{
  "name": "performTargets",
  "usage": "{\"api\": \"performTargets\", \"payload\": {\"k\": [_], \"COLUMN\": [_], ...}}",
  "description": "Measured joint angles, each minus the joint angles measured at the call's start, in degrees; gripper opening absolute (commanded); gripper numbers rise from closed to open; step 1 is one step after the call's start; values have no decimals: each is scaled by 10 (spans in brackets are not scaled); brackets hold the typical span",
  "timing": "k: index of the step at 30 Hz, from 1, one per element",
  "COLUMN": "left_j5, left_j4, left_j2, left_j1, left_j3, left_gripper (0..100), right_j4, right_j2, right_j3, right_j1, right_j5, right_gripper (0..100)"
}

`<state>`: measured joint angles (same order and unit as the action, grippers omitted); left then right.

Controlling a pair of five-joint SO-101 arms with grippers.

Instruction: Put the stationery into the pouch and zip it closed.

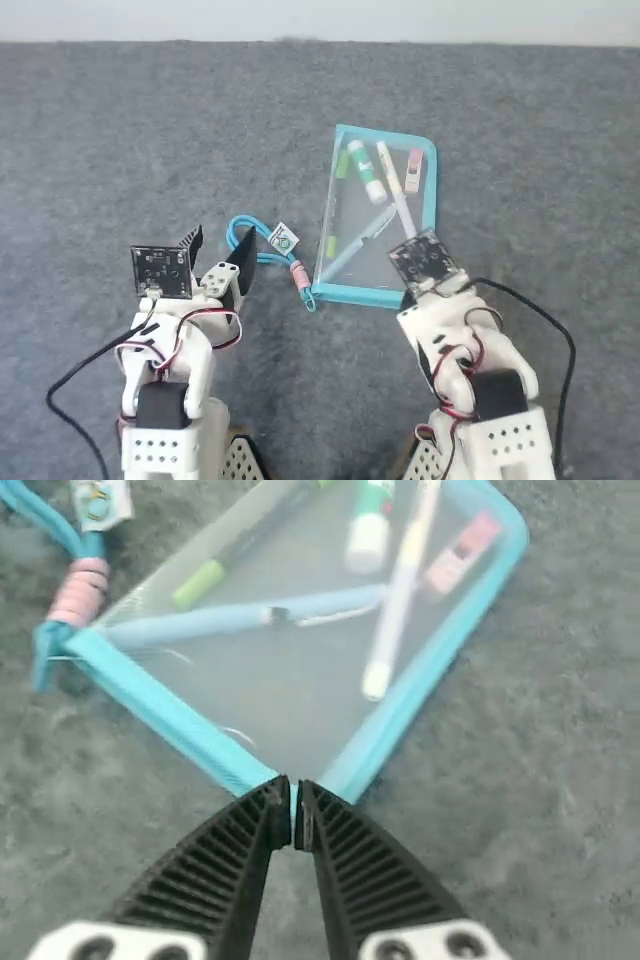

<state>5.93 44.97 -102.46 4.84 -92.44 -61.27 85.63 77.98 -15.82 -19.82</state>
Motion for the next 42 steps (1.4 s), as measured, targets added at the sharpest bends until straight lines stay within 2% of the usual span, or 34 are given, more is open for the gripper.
{"api": "performTargets", "payload": {"k": [7, 12, 18, 27, 34, 42], "left_j5": [0, 0, 0, 0, 0, 2], "left_j4": [-78, -78, 5, 176, 189, 192], "left_j2": [1, 0, 0, 0, 0, 0], "left_j1": [0, 0, 0, 0, 0, 0], "left_j3": [-46, -47, -47, -47, -47, -47], "left_gripper": [246, 246, 246, 246, 246, 246], "right_j4": [-10, -44, -42, -40, -123, -130], "right_j2": [142, 175, 172, 175, 175, 175], "right_j3": [91, 109, 173, 174, 174, 174], "right_j1": [108, 123, 123, 127, 127, 127], "right_j5": [0, 0, 3, 3, 3, 3], "right_gripper": [9, 9, 9, 8, 8, 8]}}
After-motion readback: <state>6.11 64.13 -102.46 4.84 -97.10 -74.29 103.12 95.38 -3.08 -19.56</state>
